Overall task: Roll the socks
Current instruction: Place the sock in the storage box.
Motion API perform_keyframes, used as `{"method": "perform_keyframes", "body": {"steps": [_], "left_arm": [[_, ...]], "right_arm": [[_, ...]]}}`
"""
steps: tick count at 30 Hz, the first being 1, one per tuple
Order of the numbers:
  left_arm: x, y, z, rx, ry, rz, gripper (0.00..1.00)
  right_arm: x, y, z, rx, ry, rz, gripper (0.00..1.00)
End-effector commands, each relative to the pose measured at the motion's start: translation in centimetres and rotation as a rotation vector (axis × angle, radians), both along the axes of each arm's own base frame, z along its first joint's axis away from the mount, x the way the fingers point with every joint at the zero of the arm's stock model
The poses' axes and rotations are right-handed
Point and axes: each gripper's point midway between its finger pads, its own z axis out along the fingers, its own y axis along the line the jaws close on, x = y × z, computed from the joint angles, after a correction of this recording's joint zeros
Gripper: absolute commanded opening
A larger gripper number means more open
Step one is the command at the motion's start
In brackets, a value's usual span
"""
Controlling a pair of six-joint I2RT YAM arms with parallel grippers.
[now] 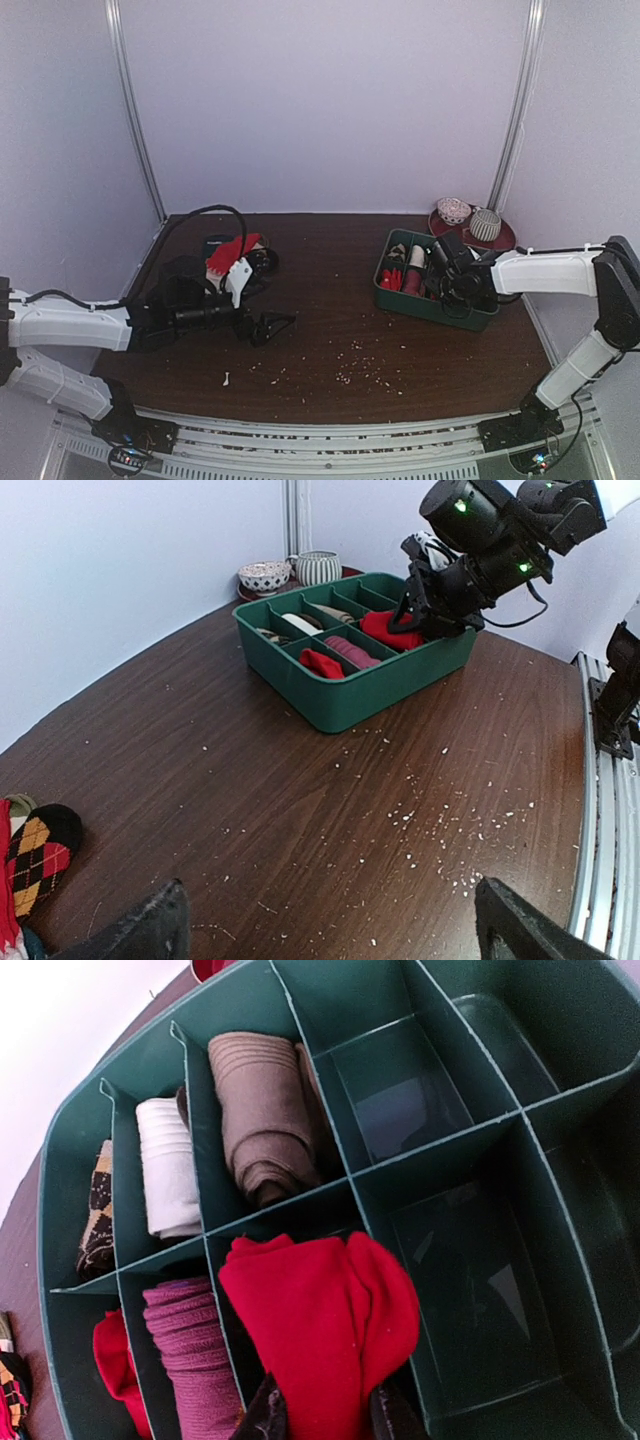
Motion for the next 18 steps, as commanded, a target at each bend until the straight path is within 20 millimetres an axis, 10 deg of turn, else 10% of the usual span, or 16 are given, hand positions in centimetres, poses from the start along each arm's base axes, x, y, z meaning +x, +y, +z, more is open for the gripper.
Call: {"method": "perform_keyframes", "body": {"steps": [1, 18], "left_arm": [[-0.3, -0.7, 1.5, -0.054, -0.019, -0.045, 0.98], [-0.6, -1.1, 1.2, -0.046, -0.014, -0.073, 0.98]], "right_arm": [[-0.7, -0.6, -1.5, -0.018, 0.062, -0.036, 0.00], [-2.2, -1.8, -5.6, -0.139, 0.362, 0.036, 0.00]]}}
